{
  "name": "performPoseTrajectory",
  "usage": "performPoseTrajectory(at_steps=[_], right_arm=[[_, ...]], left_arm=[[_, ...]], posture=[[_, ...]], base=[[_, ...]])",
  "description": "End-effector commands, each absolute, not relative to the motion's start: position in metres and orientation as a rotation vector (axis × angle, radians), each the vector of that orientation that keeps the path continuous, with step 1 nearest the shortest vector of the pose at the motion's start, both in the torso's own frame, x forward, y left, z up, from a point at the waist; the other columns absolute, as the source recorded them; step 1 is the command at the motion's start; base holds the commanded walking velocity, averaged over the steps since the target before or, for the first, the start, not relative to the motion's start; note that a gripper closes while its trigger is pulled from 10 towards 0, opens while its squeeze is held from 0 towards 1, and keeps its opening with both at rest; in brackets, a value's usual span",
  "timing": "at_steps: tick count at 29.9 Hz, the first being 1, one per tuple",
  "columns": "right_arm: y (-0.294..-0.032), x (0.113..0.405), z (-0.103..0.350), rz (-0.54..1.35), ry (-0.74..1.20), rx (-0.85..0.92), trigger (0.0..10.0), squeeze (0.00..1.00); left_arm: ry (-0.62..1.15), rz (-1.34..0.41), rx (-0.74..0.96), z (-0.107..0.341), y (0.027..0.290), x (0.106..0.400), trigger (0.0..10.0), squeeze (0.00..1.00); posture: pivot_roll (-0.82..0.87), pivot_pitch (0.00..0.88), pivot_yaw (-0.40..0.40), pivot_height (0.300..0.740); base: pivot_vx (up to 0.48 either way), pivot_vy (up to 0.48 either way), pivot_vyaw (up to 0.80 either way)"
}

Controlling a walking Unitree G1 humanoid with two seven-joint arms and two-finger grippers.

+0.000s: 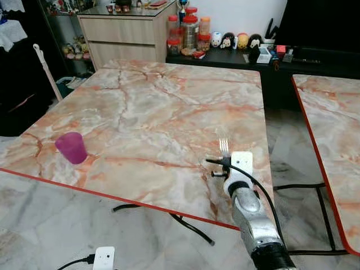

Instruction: Setting the table

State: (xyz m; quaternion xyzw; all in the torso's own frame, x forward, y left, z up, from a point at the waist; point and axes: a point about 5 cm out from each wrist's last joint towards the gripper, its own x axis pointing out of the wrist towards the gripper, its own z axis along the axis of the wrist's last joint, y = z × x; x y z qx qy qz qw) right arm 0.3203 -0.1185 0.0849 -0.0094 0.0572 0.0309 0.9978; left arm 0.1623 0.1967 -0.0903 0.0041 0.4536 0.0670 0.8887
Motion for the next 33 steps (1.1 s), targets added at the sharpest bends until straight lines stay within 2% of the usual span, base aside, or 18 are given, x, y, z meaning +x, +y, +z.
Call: performPoseTrajectory(at_steps=[1, 8, 33], right_arm=[[-0.114, 0.323, 0.098, 0.087, 0.049, -0.025, 10.0, 0.0], [-0.113, 0.325, 0.114, 0.101, -0.07, -0.071, 10.0, 0.0], [-0.121, 0.322, 0.109, 0.069, -0.084, -0.083, 10.0, 0.0]], left_arm=[[0.951, 0.141, 0.022, -0.091, 0.197, 0.162, 10.0, 0.0], [0.936, 0.149, 0.038, -0.089, 0.197, 0.164, 10.0, 0.0], [0.934, 0.162, 0.033, -0.09, 0.199, 0.162, 10.0, 0.0]], posture=[[-0.02, 0.0, -0.003, 0.732], [-0.02, 0.0, -0.007, 0.732], [-0.02, 0.0, -0.006, 0.732]], base=[[0.0, 0.0, 0.0], [0.0, -0.041, 0.0], [0.0, -0.299, 0.0]])
